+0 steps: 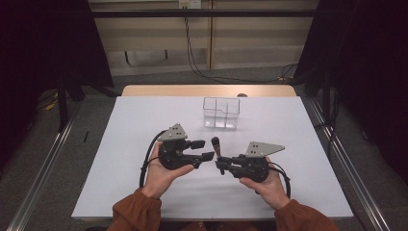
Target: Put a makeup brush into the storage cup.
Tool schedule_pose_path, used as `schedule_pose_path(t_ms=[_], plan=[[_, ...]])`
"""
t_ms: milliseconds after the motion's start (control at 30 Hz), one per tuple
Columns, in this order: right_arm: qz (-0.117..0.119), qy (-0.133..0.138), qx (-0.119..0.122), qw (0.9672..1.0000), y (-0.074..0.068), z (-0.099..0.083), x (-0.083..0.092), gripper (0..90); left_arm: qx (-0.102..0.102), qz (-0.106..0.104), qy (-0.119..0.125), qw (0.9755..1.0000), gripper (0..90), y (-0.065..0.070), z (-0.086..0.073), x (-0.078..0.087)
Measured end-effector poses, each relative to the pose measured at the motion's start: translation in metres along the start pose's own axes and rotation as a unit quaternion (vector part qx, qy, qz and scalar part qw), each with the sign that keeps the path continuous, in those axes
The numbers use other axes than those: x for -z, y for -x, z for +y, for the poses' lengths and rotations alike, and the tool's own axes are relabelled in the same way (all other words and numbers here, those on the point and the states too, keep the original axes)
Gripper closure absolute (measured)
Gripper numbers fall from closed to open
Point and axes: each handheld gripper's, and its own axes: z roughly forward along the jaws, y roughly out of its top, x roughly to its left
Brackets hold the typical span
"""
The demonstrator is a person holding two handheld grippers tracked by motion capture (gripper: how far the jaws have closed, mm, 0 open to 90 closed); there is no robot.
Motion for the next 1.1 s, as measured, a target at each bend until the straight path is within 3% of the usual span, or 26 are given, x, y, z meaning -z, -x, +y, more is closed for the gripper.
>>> schedule_pose_path(t_ms=[33,300,467,667,767,967,1100], plan=[[-0.002,0.0,0.0,1.0,0.001,0.0,0.001,79.9,-0.001,0.002,0.0,1.0,34.6,0.0,-0.001,0.0],[-0.01,0.004,-0.001,0.9999,0.003,0.0,0.005,79.9,-0.01,0.042,0.018,0.9989,13.1,-0.002,-0.006,0.008],[-0.015,0.006,-0.004,0.9999,0.006,0.0,0.007,79.9,-0.008,0.047,0.02,0.9986,11.5,-0.008,-0.015,0.015],[-0.019,0.007,-0.004,0.9998,0.007,0.001,0.008,79.9,0.012,0.057,0.028,0.9979,6.2,-0.014,-0.023,0.024],[-0.022,0.008,-0.002,0.9997,0.007,0.001,0.009,79.9,0.005,0.059,0.034,0.9976,4.7,-0.016,-0.026,0.031],[-0.031,0.015,-0.007,0.9994,0.012,0.002,0.014,79.9,0.013,0.07,0.042,0.9965,4.4,-0.024,-0.033,0.043],[-0.036,0.018,-0.008,0.9991,0.013,0.004,0.018,79.9,-0.002,0.092,0.046,0.9947,4.2,-0.025,-0.038,0.052]])
